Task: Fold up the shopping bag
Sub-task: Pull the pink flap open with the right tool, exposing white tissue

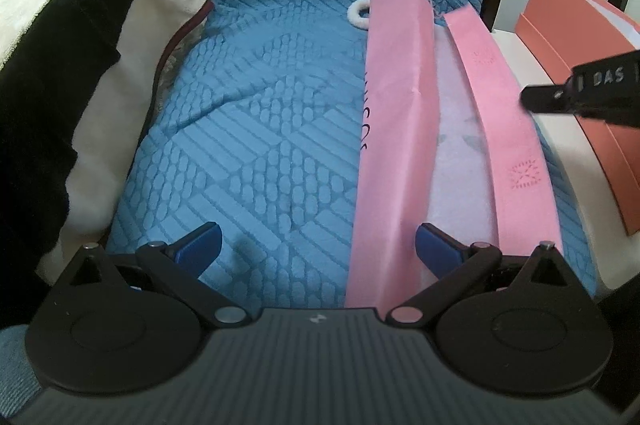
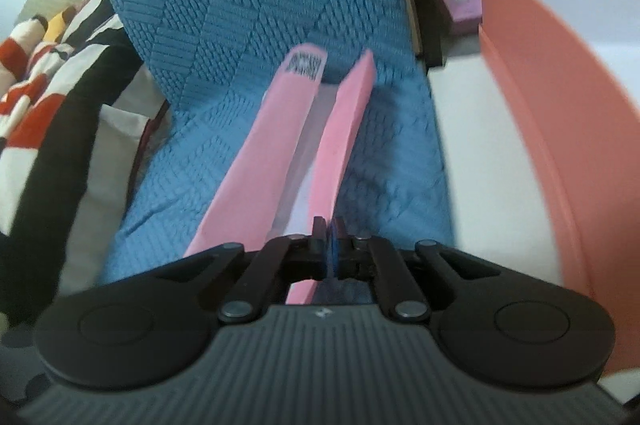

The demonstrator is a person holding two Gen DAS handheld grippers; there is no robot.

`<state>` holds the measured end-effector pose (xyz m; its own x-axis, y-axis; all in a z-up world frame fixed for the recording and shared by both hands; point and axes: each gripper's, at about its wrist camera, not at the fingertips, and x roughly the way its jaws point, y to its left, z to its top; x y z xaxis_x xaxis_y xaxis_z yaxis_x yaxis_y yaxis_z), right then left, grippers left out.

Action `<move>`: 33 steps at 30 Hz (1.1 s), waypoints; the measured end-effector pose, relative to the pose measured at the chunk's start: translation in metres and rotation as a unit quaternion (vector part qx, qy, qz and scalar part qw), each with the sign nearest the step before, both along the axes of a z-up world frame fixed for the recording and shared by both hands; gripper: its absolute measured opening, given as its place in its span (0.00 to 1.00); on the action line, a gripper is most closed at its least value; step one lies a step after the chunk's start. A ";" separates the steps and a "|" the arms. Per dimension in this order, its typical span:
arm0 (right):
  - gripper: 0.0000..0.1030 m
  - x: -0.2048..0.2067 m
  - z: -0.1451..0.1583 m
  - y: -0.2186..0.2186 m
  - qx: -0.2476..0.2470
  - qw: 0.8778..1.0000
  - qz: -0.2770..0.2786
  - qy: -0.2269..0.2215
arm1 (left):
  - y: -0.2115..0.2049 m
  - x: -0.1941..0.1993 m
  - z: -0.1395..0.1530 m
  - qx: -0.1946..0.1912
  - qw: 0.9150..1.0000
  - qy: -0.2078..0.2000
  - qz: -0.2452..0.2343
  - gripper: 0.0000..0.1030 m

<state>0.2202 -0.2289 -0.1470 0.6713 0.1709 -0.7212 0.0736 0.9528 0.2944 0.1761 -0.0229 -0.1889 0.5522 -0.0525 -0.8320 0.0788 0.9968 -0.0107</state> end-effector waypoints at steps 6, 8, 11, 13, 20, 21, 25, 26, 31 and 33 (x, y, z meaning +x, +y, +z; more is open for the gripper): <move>0.03 0.009 0.009 -0.011 -0.008 1.000 0.008 -0.005 | 0.005 0.009 -0.004 -0.001 1.000 0.006 0.015 1.00; 0.06 0.009 0.007 -0.016 0.042 0.999 0.002 -0.003 | 0.005 0.011 -0.005 -0.004 1.000 0.010 0.017 1.00; 0.14 0.012 0.002 -0.011 0.083 0.996 0.017 0.009 | 0.003 0.009 -0.006 0.000 1.000 0.009 0.015 1.00; 0.49 0.014 -0.001 -0.003 0.096 0.995 0.028 0.012 | 0.001 0.009 -0.006 0.003 1.000 0.009 0.011 1.00; 0.55 0.024 -0.008 0.026 0.102 0.993 0.046 0.023 | 0.001 0.007 -0.006 0.002 1.000 0.008 0.008 1.00; 0.55 0.026 -0.009 0.030 0.089 0.995 0.045 0.027 | 0.001 0.007 -0.006 0.002 1.000 0.008 0.008 1.00; 0.55 0.029 -0.012 0.042 0.025 0.998 0.056 0.031 | 0.000 0.007 -0.005 0.001 1.000 0.007 0.004 1.00; 0.55 0.029 -0.013 0.042 0.019 0.998 0.056 0.032 | 0.000 0.007 -0.005 0.000 1.000 0.007 0.004 1.00; 0.34 0.020 -0.018 0.032 -0.005 0.998 0.035 0.044 | 0.002 0.006 -0.005 -0.004 1.000 0.006 0.002 1.00; 0.19 0.016 -0.019 0.024 0.001 0.998 0.024 0.050 | 0.002 0.006 -0.004 -0.007 1.000 0.006 0.001 1.00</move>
